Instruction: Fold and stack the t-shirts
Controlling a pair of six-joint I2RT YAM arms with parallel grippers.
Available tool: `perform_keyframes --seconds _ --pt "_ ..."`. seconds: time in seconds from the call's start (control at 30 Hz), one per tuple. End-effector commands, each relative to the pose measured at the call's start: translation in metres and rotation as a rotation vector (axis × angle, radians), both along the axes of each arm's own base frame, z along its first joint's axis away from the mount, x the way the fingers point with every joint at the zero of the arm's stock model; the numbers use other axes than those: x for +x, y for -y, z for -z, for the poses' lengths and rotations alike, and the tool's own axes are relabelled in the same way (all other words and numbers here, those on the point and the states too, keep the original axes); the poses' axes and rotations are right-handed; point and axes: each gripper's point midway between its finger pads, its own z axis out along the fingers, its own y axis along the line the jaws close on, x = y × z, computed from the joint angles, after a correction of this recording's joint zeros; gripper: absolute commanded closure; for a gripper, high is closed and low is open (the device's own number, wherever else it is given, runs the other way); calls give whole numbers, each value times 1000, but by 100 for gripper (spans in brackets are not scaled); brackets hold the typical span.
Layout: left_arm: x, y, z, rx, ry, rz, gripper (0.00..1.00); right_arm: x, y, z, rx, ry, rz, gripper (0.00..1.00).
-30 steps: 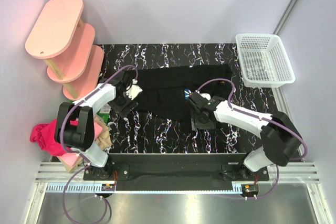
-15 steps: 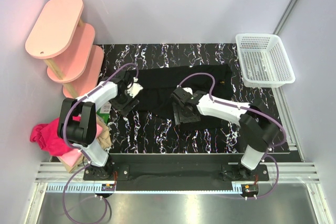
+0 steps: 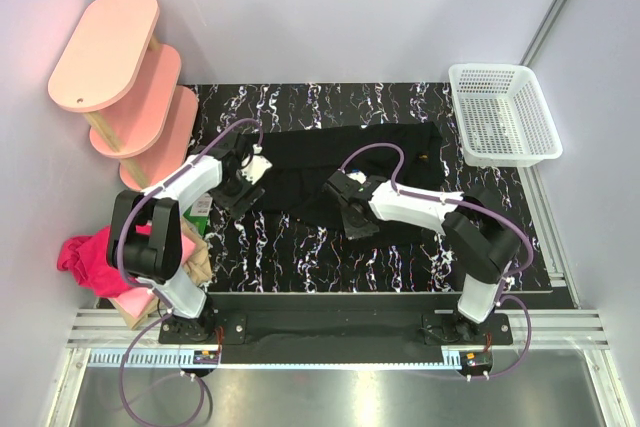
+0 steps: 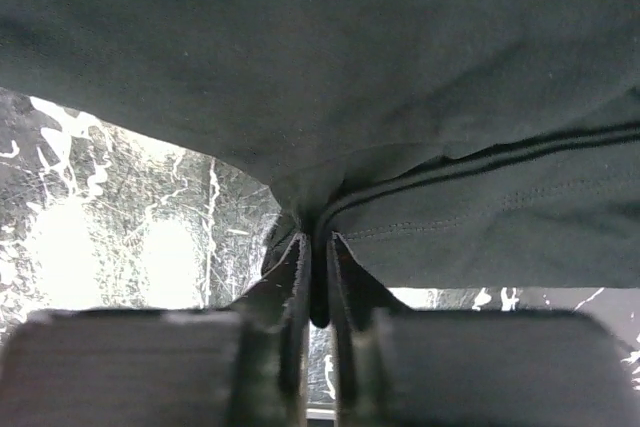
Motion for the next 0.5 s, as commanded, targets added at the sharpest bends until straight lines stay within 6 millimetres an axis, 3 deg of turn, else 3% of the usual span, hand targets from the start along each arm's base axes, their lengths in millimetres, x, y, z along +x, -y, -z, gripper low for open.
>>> perform_keyframes --seconds 0.0,0.03,0.37,0.47 --pt "16 1 -21 -14 85 -14 20 -1 5 -19 7 39 17 95" --pt "15 1 -20 -15 83 -15 20 -3 6 -22 10 39 26 100" --pt "14 2 -26 -24 101 -7 20 -62 18 -78 94 14 27 100" --pt "13 2 -25 -24 98 -9 20 -67 23 -93 126 21 42 100"
